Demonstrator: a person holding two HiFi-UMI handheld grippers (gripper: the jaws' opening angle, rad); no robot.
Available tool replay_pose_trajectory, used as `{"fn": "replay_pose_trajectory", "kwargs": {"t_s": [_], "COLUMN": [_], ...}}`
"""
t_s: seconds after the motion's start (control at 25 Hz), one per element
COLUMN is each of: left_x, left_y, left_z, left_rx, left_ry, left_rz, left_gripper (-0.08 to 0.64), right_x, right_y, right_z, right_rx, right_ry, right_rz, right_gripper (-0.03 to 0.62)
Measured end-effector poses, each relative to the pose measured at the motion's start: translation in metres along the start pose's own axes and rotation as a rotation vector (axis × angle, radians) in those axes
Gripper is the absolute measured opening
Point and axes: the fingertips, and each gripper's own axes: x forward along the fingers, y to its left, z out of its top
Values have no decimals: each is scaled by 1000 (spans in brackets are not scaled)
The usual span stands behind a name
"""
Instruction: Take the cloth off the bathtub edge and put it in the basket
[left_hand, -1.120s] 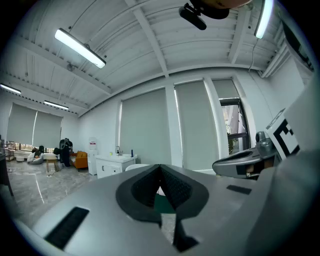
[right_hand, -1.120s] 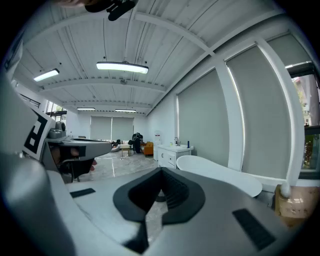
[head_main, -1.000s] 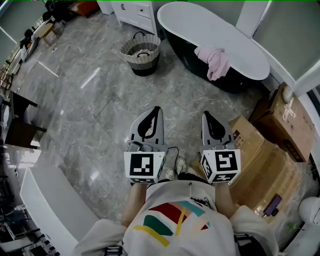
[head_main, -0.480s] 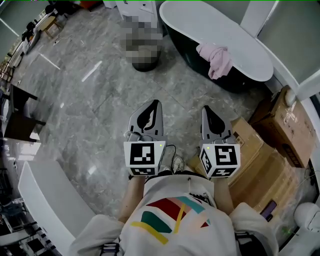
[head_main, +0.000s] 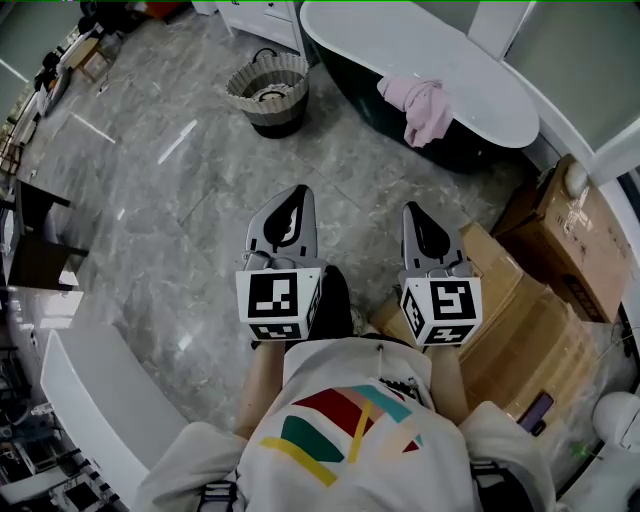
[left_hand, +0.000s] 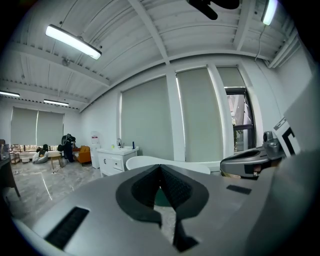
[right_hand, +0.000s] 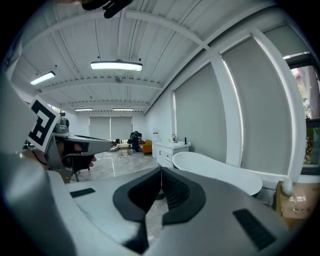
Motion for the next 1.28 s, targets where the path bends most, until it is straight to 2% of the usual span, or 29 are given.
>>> {"fn": "replay_pose_trajectory", "kwargs": {"t_s": [0.44,0.64,0.76,0.84,1.28], "left_x": [38,56,77,89,193], "left_y": [-11,-1,4,12,48], "left_z": [17,20,22,24,26], "left_rx": [10,-22,-23,-27,-16], "left_ry": [-63,-87,-94,-96,-57], "left_rz": [-63,-60,-67,-61,-84], "left_gripper": [18,18,18,18,18], "right_x": [-1,13,29,43,147], "right_y": [-36,-46,-56,-57,-106], "right_z": [7,17,20,20,29], "right_rx": [4,-28,-71,-80,-33], "right_ry": [-34,-54,-66,-53,-20], "right_rz": [-54,-74,-112,-108,-113], "right_gripper": [12,12,12,12,12]}}
